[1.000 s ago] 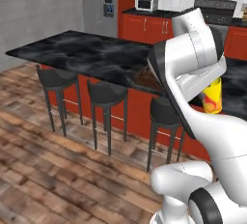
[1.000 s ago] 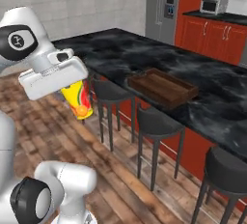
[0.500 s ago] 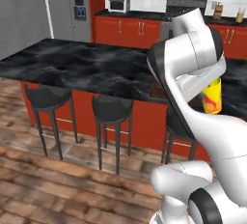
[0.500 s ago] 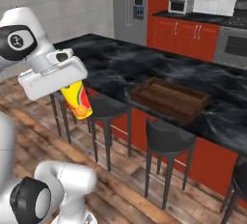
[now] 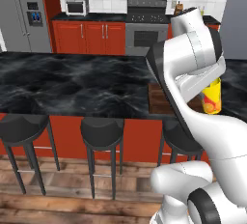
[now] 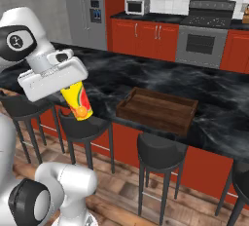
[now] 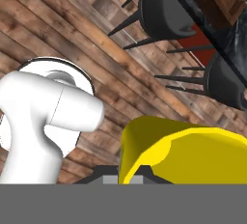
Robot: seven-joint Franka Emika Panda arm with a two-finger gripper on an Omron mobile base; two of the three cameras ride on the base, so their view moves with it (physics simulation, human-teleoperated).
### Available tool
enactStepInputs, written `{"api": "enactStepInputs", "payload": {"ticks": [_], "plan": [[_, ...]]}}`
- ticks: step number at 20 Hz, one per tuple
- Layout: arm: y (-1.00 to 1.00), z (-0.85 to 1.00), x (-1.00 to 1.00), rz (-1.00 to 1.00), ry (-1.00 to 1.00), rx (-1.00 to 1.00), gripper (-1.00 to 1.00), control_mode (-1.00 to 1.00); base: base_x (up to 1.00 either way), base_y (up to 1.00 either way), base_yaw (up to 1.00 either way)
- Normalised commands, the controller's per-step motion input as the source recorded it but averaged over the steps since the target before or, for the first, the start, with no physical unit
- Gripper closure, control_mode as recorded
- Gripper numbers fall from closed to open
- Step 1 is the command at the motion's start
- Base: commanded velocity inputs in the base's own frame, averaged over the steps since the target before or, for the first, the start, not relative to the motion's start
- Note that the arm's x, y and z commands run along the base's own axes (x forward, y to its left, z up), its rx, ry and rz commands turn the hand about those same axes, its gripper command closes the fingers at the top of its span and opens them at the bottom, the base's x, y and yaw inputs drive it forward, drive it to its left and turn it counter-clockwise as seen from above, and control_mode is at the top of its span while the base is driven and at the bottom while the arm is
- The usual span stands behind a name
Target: There is a tray on the dining counter. Grab the cup, mug, and pitcher and place them on the tray. The pitcher may be placed next to the tray if it cannot fit the tray.
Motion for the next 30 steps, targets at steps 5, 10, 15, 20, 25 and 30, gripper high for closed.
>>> {"api": "enactStepInputs", "payload": {"ticks": [5,10,15,20,25,30], "plan": [[0.00,0.00,0.00,0.00,0.00,0.00,1.00,1.00,0.83,0.31,-0.42],[0.00,0.00,0.00,0.00,0.00,0.00,1.00,1.00,0.69,0.36,-0.39],[0.00,0.00,0.00,0.00,0.00,0.00,1.00,1.00,0.56,0.24,-0.36],[0.00,0.00,0.00,0.00,0.00,0.00,1.00,1.00,0.45,0.13,-0.26],[0.28,0.01,0.40,-0.05,-0.02,0.24,1.00,-1.00,0.00,0.00,0.00],[0.45,0.00,0.70,0.00,-0.03,0.26,1.00,-1.00,0.00,0.00,0.00]]}}
